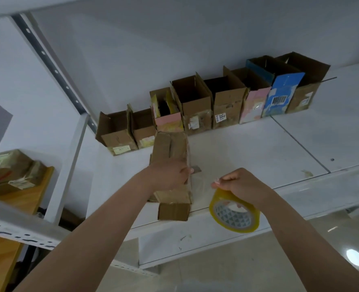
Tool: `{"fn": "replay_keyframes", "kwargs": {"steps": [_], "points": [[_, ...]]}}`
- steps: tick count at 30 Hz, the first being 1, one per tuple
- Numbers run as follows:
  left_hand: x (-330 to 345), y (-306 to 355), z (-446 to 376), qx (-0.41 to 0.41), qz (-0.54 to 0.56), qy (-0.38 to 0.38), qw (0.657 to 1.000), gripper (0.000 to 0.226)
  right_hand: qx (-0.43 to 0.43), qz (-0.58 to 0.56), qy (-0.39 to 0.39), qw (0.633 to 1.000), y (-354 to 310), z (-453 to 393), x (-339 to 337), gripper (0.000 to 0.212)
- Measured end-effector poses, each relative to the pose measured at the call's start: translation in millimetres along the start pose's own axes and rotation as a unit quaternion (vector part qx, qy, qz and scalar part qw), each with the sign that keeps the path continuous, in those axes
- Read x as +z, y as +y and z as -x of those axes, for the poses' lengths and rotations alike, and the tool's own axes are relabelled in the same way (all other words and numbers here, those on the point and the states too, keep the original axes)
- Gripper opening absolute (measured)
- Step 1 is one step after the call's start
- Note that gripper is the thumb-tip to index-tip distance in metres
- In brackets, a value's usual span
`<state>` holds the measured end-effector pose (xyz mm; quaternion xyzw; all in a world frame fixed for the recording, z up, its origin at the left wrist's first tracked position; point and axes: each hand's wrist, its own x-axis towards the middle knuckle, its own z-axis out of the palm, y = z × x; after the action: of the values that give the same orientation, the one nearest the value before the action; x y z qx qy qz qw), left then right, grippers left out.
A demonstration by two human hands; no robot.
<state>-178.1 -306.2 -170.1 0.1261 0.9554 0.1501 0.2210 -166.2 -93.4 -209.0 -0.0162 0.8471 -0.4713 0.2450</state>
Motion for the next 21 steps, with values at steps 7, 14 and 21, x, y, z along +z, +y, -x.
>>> {"fn": "replay_keyframes", "kwargs": {"steps": [7,14,21], "points": [[6,-5,2,-0.049,0.038,0.068,0.996,0.047,0.122,-0.034,0.007,0.992,39,-4,3,0.021],[27,19,-11,-0.194,-0.111,0.168,0.960,0.026,0.053,-0.055,0.049,0.996,40,-1,-18,0.018],[17,14,6,-0.127,0.191,0.233,0.945,0.050,-0.076,-0.107,0.080,0.988,17,16,-27,0.019]]}}
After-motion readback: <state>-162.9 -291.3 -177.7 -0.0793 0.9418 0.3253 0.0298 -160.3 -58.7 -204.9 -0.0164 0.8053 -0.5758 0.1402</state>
